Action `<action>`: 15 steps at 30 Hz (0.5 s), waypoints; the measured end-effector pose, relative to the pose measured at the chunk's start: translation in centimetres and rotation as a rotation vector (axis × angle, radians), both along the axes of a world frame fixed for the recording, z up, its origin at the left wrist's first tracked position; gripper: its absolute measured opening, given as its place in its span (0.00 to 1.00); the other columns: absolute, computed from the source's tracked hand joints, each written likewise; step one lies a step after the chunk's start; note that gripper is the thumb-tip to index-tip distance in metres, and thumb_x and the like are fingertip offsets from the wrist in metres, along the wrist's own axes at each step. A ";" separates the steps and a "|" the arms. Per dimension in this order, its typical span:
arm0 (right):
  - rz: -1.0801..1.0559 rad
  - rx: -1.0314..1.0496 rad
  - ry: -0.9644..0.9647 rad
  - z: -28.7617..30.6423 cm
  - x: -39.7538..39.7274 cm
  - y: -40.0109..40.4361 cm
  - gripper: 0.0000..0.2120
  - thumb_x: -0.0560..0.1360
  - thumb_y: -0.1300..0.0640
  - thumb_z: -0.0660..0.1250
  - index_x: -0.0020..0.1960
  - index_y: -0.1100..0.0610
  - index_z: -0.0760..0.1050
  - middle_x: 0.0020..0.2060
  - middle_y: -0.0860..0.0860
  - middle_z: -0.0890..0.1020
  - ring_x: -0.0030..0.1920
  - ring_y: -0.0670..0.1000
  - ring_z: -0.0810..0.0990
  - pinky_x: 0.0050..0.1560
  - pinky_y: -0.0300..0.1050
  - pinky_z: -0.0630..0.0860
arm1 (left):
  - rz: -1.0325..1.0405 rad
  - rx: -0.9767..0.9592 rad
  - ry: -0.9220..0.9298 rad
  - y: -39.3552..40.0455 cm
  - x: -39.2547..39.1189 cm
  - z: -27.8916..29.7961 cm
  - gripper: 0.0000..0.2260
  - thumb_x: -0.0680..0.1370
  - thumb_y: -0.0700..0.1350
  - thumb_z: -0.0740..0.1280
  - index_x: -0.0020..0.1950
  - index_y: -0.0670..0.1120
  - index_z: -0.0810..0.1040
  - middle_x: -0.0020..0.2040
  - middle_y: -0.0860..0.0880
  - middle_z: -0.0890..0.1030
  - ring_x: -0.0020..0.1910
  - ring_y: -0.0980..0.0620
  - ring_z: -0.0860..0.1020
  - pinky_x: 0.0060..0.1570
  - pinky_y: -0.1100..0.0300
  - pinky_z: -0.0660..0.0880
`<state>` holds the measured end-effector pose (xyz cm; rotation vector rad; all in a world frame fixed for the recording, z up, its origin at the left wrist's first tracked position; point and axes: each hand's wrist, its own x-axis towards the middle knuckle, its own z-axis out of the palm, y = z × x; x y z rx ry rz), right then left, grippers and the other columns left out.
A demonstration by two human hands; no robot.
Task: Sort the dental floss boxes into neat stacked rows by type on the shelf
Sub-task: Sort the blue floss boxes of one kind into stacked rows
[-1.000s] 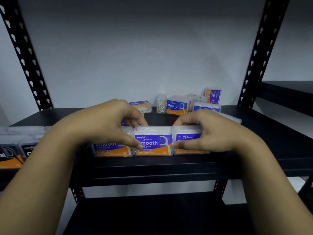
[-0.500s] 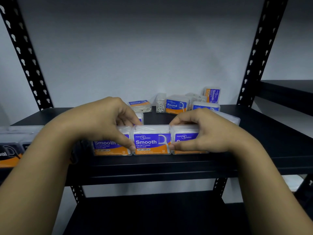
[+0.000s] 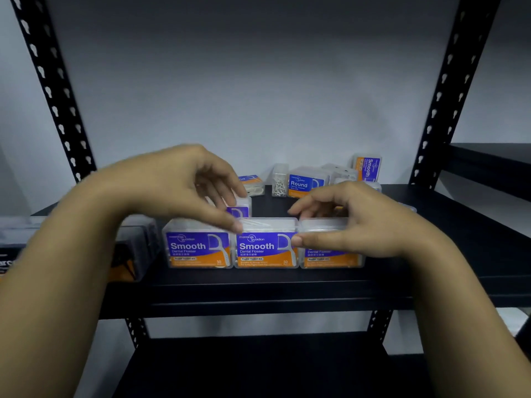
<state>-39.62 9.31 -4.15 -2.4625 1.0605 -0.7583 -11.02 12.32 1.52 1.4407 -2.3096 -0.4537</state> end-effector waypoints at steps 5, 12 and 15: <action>0.036 -0.013 0.071 1.2 1.8 -0.4 0.24 0.67 0.34 0.76 0.60 0.42 0.81 0.49 0.40 0.85 0.49 0.41 0.84 0.53 0.47 0.82 | 0.076 -0.145 -0.109 -2.2 0.5 2.8 0.20 0.65 0.59 0.79 0.54 0.54 0.84 0.46 0.57 0.86 0.47 0.58 0.84 0.53 0.52 0.82; 0.048 -0.043 0.313 1.7 3.5 -0.9 0.19 0.69 0.37 0.77 0.55 0.45 0.83 0.46 0.38 0.86 0.46 0.38 0.83 0.51 0.46 0.82 | 0.124 0.087 -0.610 -6.3 -0.1 1.5 0.26 0.70 0.57 0.78 0.67 0.55 0.76 0.59 0.59 0.82 0.54 0.56 0.81 0.59 0.51 0.80; 0.047 -0.046 0.336 1.6 3.9 -1.1 0.18 0.69 0.37 0.78 0.53 0.46 0.83 0.44 0.38 0.86 0.44 0.38 0.83 0.50 0.45 0.82 | 0.064 0.090 -0.598 -7.1 -0.1 0.7 0.18 0.73 0.53 0.76 0.61 0.54 0.80 0.52 0.58 0.85 0.49 0.57 0.83 0.55 0.54 0.81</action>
